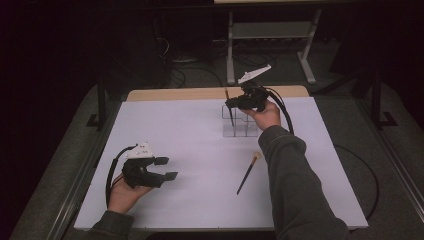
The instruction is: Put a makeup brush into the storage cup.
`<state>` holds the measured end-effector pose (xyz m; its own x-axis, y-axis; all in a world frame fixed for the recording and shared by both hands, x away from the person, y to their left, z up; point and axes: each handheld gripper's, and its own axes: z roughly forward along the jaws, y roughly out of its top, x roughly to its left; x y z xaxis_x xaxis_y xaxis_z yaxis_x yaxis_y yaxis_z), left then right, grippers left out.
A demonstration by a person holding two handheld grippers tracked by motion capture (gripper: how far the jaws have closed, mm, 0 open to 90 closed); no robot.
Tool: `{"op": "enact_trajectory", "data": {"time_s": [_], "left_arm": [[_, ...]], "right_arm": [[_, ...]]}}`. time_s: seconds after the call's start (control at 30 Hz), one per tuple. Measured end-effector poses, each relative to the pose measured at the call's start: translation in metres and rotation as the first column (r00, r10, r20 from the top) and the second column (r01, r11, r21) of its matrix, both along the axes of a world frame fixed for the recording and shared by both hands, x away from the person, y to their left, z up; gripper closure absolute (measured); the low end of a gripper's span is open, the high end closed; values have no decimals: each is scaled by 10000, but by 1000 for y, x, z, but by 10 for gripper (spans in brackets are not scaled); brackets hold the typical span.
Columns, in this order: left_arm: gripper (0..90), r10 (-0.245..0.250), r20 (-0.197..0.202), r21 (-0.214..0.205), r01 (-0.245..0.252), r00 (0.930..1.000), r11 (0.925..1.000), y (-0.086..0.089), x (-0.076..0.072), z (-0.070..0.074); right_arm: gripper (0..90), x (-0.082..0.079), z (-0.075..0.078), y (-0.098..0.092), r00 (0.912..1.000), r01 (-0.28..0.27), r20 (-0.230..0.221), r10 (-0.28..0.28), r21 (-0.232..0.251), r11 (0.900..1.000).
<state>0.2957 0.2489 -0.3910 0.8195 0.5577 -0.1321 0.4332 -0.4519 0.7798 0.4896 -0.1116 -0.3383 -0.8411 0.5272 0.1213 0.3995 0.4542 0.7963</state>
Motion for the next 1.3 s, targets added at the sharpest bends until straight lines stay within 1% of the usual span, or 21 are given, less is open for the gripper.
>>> {"op": "enact_trajectory", "data": {"time_s": [0.2,0.3,0.33,0.37,0.53,0.63,0.67,0.7,0.73,0.77,0.8,0.9,0.93,0.97,1.13,1.2,1.23,1.27,1.3], "left_arm": [[330,-40,29,68,40,10000,10000,-1,0,0],[330,-52,17,97,52,10000,9999,-1,0,0],[330,-74,39,89,73,10000,9999,-2,0,0],[330,-82,28,99,82,10000,9999,-2,0,-1],[330,-187,93,242,184,9998,9995,-2,1,-1],[331,-172,61,233,171,9998,9996,-2,1,-1],[331,-183,42,247,182,9998,9995,-2,1,-1],[330,-180,27,240,179,9998,9996,-2,1,-1],[329,-167,15,253,166,9999,9995,-2,1,-1],[329,-163,-1,251,163,9999,9996,-2,1,-1],[328,-155,-9,240,155,9999,9996,-2,1,-1],[327,-173,26,244,172,9998,9996,-3,0,-1],[327,-154,26,210,153,9999,9997,-3,0,-1],[326,-163,32,225,163,9999,9996,-3,0,-1],[326,-156,52,260,155,9999,9995,-3,0,-1],[325,-138,50,228,137,9999,9996,-3,0,-1],[326,-161,54,252,159,9999,9996,-3,0,-1],[325,-90,1,110,90,10000,9999,-3,0,-2],[324,-108,10,150,108,9999,9998,-3,0,-2]], "right_arm": [[822,-1,-2,1,9999,63,-90,-63,69,10000],[821,-2,-5,0,9999,90,83,-90,59,9999],[821,-3,-6,0,9999,109,-13,-108,89,9999],[821,-3,-7,0,9999,110,31,-110,27,9999],[819,-4,-11,-1,9995,272,-165,-272,-21,9996],[814,-3,-12,-3,9996,249,-125,-250,-75,9997],[810,-4,-12,-3,9994,316,-131,-317,-125,9994],[785,-3,-12,-3,9994,346,16,-346,-233,9991],[773,-4,-12,-3,9991,429,-53,-430,-233,9988],[770,-4,-11,-3,9991,427,-40,-428,-244,9988],[760,-3,-11,-5,9993,372,82,-370,-303,9988],[745,-5,-10,-6,9991,425,-7,-425,-286,9987],[739,-6,-9,-7,9985,502,-202,-507,-264,9984],[730,-6,-9,-8,9991,410,-41,-411,-227,9989],[700,-10,-8,-9,9991,361,-192,-365,-193,9992],[693,-12,-8,-11,9993,351,-81,-352,-69,9994],[684,-12,-8,-12,9995,323,-69,-324,-90,9994],[678,-13,-8,-13,9993,370,-111,-370,-69,9993],[668,-15,-9,-14,9990,418,-142,-418,-19,9991]]}}
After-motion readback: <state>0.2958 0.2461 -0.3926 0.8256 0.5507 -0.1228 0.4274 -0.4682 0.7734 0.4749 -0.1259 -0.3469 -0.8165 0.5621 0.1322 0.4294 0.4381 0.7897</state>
